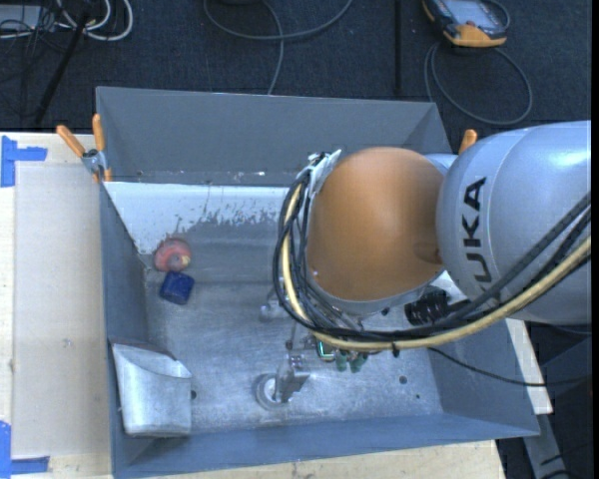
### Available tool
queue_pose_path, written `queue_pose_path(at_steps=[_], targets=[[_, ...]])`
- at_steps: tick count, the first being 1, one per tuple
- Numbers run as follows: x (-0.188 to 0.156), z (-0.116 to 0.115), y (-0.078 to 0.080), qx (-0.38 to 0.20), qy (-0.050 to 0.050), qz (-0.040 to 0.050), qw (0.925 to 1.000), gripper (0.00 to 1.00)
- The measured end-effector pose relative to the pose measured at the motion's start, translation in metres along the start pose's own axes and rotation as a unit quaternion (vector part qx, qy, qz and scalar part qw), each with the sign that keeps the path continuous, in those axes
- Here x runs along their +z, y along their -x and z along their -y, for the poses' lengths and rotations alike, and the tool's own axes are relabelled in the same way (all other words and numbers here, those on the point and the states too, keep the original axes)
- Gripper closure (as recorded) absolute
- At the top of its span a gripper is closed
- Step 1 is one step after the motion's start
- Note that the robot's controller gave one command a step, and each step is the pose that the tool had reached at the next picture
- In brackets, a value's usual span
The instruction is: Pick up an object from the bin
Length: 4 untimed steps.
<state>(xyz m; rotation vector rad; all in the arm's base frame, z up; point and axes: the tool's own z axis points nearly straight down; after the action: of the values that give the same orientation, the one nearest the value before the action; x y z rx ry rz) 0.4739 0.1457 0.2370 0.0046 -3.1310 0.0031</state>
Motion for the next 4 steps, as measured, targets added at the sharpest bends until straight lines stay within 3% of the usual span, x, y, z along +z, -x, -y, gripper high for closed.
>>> queue_pose_path(at_steps=[1,2,3,4], targets=[[0.032,-0.001,-0.005,0.071,0.0,0.0026,0.9975,0.0],[0.098,0.038,-0.005,0.155,0.0,0.0009,0.988,0.0],[0.166,0.044,0.011,0.198,0.003,0.0066,0.9802,0.0],[0.075,0.13,0.004,0.141,0.0,0.0078,0.99,0.0]])
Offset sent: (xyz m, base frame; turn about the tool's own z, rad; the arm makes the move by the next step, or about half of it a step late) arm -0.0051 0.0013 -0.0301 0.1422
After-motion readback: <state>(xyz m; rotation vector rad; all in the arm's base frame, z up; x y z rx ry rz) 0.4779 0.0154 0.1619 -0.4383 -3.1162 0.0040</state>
